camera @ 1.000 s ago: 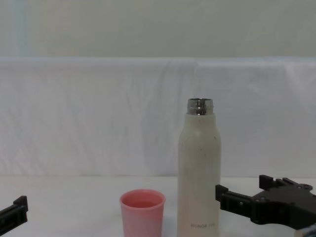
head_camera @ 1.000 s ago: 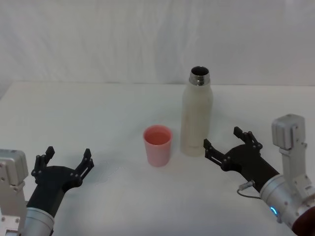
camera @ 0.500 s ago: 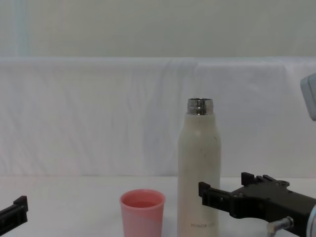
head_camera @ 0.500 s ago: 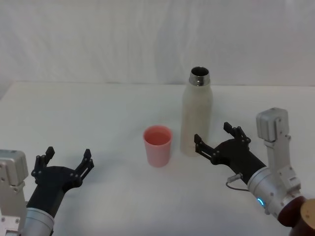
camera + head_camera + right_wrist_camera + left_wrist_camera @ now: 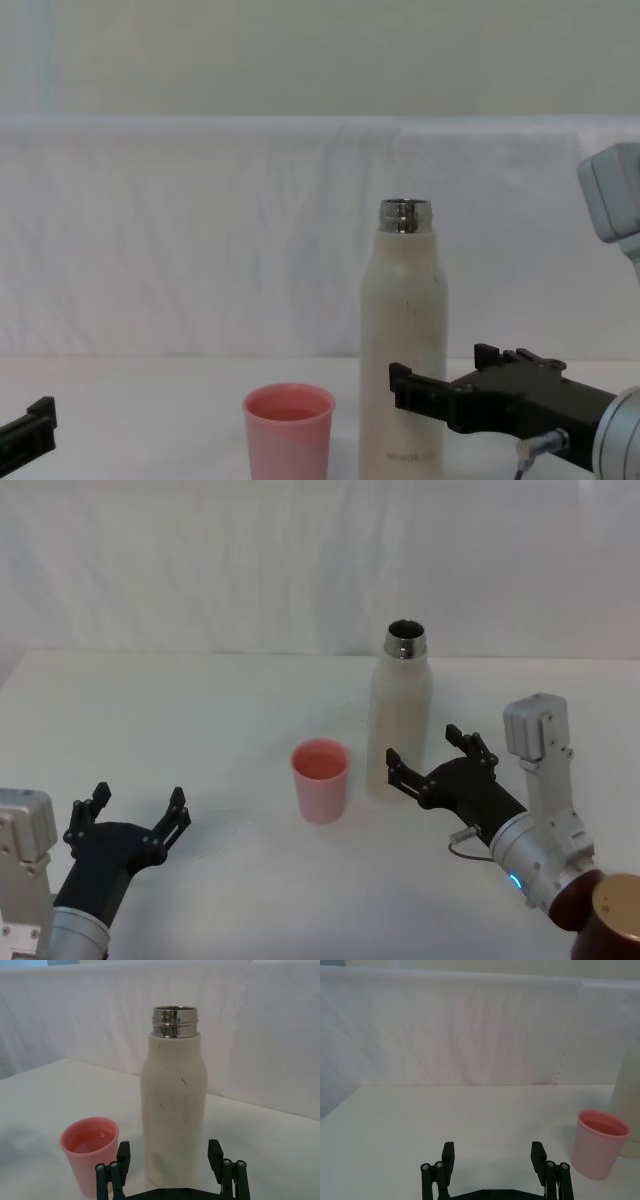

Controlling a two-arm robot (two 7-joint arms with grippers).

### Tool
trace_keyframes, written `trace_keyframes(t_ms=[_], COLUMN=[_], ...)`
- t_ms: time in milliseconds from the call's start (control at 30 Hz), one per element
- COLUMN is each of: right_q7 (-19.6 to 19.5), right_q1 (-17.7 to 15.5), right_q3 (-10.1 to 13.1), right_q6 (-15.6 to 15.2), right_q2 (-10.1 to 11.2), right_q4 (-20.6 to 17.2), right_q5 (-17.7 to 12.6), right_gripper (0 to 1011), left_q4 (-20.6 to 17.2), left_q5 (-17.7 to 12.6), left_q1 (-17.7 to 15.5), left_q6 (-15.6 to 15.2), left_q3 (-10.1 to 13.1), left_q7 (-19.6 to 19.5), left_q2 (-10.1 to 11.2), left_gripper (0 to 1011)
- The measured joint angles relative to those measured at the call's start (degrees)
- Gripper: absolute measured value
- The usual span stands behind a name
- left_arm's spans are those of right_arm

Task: Grasp the thermos with one hand and pour water into the cup lid.

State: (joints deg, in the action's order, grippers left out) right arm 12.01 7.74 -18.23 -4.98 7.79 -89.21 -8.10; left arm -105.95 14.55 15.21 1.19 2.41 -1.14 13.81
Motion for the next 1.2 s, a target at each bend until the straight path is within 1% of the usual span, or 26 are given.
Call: trace_keyframes(t_ms=[333,833,1200], right_q7=[-0.15,-0.56,-0.71], right_q1=[1.46,2.88,4.41], right_q3=[-0.11,-0.1,0.0], right_q6=[0.14,-0.23,-0.34], right_q2=[-0.78,-1.65,-2.23], right_q4=[1.54,2.73,4.58], right_q5=[0.29,0.66,0.98], right_gripper=[1001,1001,1001], left_q4=[0.0,0.0,0.0], left_q5=[0.0,0.0,0.0], left_q1=[0.0,0.0,0.0], left_q6=[0.0,0.0,0.0], left_q3=[0.0,0.0,0.0], left_q7=[0.0,0.0,0.0], left_q2=[0.0,0.0,0.0], left_gripper=[1001,1001,1001])
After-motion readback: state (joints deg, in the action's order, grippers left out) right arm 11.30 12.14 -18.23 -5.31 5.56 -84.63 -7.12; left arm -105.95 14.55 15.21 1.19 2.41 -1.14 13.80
